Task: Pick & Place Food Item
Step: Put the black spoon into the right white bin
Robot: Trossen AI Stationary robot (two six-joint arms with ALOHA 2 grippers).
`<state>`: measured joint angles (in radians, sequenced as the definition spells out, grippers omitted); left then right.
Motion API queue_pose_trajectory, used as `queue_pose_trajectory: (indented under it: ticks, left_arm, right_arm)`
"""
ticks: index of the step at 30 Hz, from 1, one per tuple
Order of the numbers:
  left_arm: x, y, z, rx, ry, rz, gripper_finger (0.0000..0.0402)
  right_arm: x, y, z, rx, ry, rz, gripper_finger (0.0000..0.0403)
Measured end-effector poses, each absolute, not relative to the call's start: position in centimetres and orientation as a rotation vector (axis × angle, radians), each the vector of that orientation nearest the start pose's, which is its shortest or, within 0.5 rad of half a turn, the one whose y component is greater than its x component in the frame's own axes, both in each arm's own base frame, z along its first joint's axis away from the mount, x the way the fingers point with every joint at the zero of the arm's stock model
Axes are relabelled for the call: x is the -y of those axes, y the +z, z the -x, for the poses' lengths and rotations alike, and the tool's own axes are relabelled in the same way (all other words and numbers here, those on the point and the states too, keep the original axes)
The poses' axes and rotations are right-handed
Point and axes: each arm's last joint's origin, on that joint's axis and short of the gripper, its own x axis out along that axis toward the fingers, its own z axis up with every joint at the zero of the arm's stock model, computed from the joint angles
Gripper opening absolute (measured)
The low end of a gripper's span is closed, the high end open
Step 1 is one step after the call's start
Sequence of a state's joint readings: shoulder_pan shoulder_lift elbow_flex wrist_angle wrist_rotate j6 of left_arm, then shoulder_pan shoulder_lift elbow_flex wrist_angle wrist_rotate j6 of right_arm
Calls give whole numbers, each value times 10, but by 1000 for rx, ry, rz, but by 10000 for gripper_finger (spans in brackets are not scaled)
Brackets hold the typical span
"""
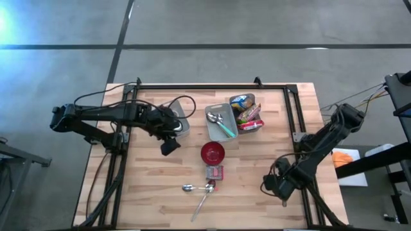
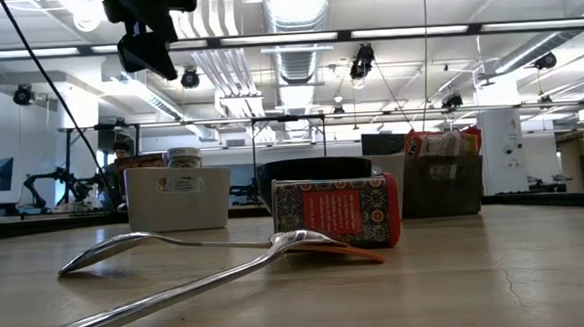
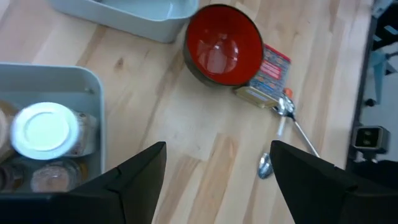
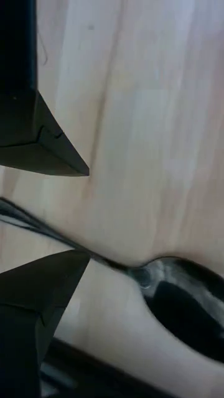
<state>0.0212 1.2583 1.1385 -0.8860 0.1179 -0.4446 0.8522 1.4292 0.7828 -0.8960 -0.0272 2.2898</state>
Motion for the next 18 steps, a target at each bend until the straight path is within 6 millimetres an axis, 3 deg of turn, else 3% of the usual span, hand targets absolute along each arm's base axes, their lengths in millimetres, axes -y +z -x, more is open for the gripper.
queue_pose_trajectory:
  ticks: [6, 12, 18]
  left_arm:
    - [0, 304, -241, -1022, 85, 504, 293]
    - [0, 304, -241, -1024, 73, 502, 293]
    - [0, 304, -240, -1025, 73, 502, 293]
  right_arm:
    - [-155, 155, -134, -1316, -1142, -1102, 201]
    - [-155, 141, -130, -1333, -1077, -1152, 199]
    - [-152, 132, -126, -1345, -1062, -1151, 131]
